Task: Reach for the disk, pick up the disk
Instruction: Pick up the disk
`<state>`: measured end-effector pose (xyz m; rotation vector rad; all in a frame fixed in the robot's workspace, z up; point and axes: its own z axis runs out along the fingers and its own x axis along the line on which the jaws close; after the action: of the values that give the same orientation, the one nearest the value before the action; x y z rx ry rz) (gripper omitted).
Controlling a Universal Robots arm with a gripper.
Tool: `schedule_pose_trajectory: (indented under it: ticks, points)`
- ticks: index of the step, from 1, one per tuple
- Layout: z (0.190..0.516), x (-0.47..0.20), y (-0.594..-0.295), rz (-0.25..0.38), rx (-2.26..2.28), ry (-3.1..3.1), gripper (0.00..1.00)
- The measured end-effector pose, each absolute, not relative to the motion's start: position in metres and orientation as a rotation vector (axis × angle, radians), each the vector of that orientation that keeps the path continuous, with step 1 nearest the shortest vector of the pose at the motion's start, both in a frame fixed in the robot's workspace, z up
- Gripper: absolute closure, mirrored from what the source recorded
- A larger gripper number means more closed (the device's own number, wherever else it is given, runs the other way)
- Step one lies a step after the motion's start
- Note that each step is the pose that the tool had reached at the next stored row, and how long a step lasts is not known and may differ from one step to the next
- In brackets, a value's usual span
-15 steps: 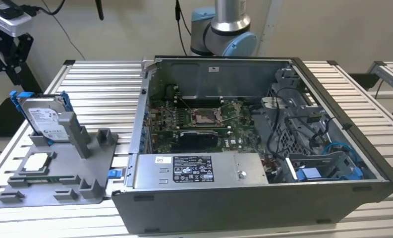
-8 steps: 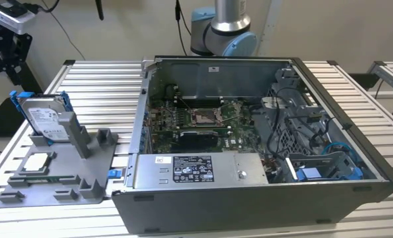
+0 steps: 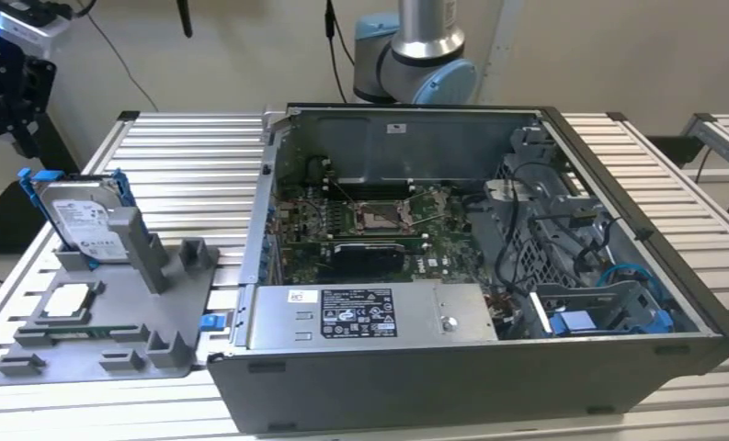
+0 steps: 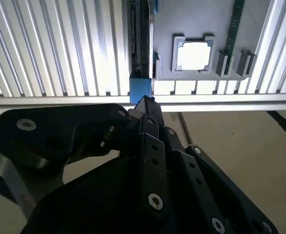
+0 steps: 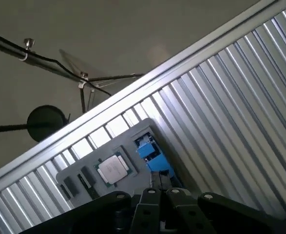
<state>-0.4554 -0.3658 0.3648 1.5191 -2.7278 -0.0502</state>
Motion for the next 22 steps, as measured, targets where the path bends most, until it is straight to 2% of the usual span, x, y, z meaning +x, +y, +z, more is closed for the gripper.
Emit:
schedule_pose_trajectory:
  ticks: [22]
  points:
    - [0.3611,-0.4553,-0.3658,-0.03,2.021,-2.388,1.0]
